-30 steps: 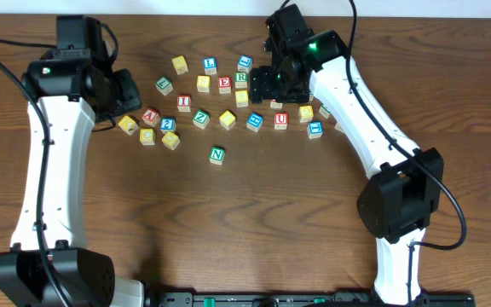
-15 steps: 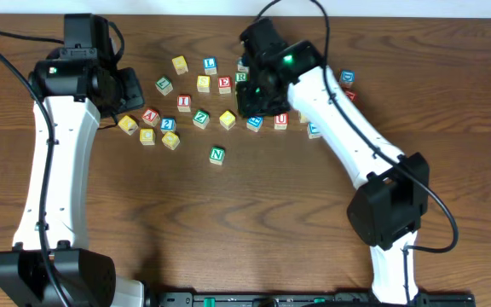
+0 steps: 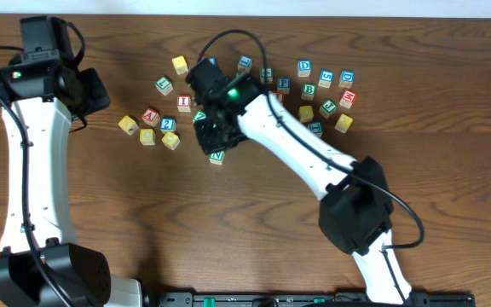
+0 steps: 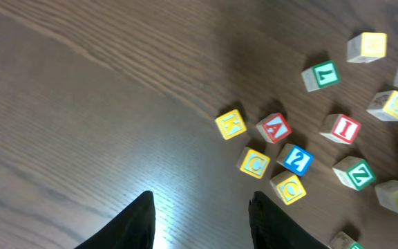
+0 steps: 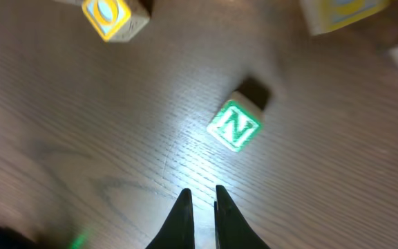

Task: Spell out NEURIPS

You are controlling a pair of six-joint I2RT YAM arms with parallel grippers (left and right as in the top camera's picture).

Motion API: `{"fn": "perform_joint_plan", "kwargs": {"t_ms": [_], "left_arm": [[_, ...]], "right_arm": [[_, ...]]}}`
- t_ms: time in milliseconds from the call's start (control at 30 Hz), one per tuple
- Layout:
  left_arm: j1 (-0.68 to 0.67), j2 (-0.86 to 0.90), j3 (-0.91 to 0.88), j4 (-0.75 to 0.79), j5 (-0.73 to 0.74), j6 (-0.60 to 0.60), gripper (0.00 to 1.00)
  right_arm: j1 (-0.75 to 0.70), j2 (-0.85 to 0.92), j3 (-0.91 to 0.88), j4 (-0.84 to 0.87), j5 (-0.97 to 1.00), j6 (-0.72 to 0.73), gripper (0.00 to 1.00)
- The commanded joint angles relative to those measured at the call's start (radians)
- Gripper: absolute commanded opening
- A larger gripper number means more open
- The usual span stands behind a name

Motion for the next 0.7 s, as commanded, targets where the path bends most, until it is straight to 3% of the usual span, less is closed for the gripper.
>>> {"fn": "perform_joint_plan", "kwargs": {"t_ms": [0, 133, 667], "left_arm": [[0.002, 0.011, -0.011, -0.006, -0.011, 0.009, 0.44], [0.002, 0.011, -0.011, -0.005, -0.011, 0.009, 0.44], [0.002, 0.011, -0.011, -0.006, -0.011, 0.008, 0.44]], "right_arm": [[0.01, 0.023, 0.005, 0.003, 0.001, 0.014, 0.06], [0.035, 0.072, 0.006, 0.002, -0.006, 0.021, 0.01], [0.076, 0.171, 0.005, -0.002, 0.133, 0.044, 0.01]]}}
